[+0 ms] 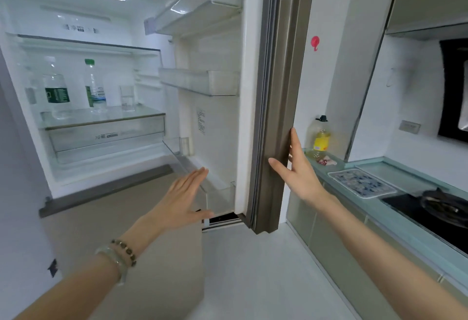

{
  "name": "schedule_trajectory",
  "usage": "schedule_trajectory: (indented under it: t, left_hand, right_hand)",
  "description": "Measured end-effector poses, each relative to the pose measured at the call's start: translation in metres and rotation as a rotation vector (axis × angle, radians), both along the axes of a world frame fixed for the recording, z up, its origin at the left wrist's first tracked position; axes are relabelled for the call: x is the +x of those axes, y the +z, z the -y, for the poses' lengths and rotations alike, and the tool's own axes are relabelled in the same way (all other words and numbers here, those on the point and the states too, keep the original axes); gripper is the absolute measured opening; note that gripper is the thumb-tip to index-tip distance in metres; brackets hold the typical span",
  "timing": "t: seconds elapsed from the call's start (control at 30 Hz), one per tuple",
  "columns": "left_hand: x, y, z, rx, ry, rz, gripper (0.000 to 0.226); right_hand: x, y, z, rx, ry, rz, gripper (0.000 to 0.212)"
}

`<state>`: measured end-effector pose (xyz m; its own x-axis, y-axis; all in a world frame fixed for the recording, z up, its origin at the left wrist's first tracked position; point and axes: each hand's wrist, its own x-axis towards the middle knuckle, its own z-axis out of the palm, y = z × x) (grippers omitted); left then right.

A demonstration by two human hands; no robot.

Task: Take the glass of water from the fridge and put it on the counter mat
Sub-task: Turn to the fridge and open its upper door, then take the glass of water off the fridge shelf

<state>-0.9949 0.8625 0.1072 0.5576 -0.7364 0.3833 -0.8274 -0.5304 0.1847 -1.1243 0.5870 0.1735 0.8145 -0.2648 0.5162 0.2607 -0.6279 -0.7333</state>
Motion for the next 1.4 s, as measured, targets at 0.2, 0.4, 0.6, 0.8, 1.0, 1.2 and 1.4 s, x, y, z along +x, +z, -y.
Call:
schedule_trajectory:
  t: [0.2, 0.4, 0.6, 0.8, 1.0, 1.2, 1.4]
  left_hand:
    - [0.039, -0.011, 0.036, 0.059, -0.061, 0.061, 0.107]
    - [0.083, -0.005, 0.066, 0.103, -0.179, 0.098, 0.106]
    - [0.126, 0.003, 0.087, 0.160, -0.249, 0.156, 0.104]
    - [0.153, -0.001, 0.102, 0.155, -0.335, 0.159, 0.102]
    - [0.176, -0.008, 0.106, 0.163, -0.359, 0.172, 0.100]
    - [0.198, -0.015, 0.116, 0.203, -0.369, 0.156, 0.100]
    - [0.203, -0.019, 0.136, 0.190, -0.385, 0.150, 0.102]
  right_hand:
    - [0.011, 0.007, 0.039, -0.057, -0.124, 0.020, 0.083]
    - [0.025, 0.011, 0.065, -0.106, -0.308, -0.007, 0.081]
    - [0.032, 0.009, 0.040, -0.515, -0.533, 0.107, 0.076]
    - [0.064, -0.030, -0.007, -0.816, -0.329, -0.128, 0.069]
    - [0.094, -0.075, -0.014, -0.891, -0.410, -0.554, 0.071]
    - [0.110, -0.071, 0.007, -0.817, -0.498, -0.629, 0.074]
    - [0.117, -0.066, 0.025, -0.748, -0.519, -0.661, 0.073]
